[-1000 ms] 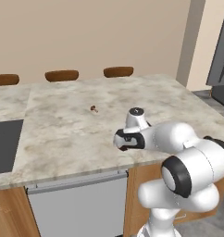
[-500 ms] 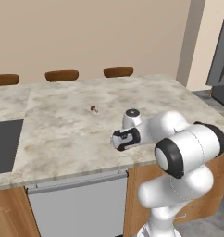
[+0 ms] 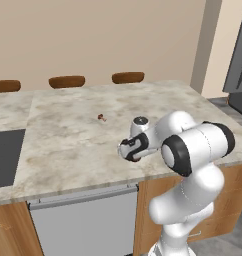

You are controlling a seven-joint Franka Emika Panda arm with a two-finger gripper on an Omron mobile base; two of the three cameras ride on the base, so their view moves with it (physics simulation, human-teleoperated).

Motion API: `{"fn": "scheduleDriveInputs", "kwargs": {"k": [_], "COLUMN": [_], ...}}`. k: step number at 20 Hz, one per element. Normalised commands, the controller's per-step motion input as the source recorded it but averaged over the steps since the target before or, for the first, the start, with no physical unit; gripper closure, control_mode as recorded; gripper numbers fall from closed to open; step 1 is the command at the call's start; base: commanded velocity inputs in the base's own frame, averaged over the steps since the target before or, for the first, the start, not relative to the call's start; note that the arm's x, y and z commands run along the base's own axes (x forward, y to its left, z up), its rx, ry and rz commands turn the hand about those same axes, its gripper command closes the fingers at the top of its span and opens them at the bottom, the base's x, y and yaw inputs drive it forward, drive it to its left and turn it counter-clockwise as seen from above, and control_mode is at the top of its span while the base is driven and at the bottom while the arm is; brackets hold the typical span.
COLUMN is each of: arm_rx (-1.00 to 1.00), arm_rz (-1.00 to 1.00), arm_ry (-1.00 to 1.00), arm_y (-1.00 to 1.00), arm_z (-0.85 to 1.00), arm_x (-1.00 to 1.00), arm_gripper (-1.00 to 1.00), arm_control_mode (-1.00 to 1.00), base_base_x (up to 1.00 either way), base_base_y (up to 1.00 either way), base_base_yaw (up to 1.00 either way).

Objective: Place the liquor on the top shelf of the fridge to keep it out of children's reach, and place the orange and mushroom on lower shelves for easy access.

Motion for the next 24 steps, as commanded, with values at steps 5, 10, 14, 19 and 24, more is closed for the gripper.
{"fn": "scheduleDriveInputs", "kwargs": {"k": [5, 10, 14, 19, 24], "arm_rx": [0.00, 0.00, -0.01, 0.07, 0.19], "arm_rz": [0.00, 0.00, 0.00, 0.00, 0.00], "arm_ry": [0.00, 0.07, 0.09, -0.23, -0.53], "arm_y": [0.01, 0.00, 0.00, -0.12, -0.36], "arm_z": [-0.21, -0.37, -0.49, -0.08, 0.81], "arm_x": [0.10, -0.02, -0.22, -0.17, -0.69], "arm_gripper": [1.00, 1.00, 1.00, 1.00, 1.00], "arm_control_mode": [-1.00, -1.00, -1.00, -1.00, -1.00], "base_base_x": [0.00, 0.00, 0.00, 0.00, 0.00], "base_base_y": [0.00, 0.00, 0.00, 0.00, 0.00], "base_base_yaw": [0.00, 0.00, 0.00, 0.00, 0.00]}}
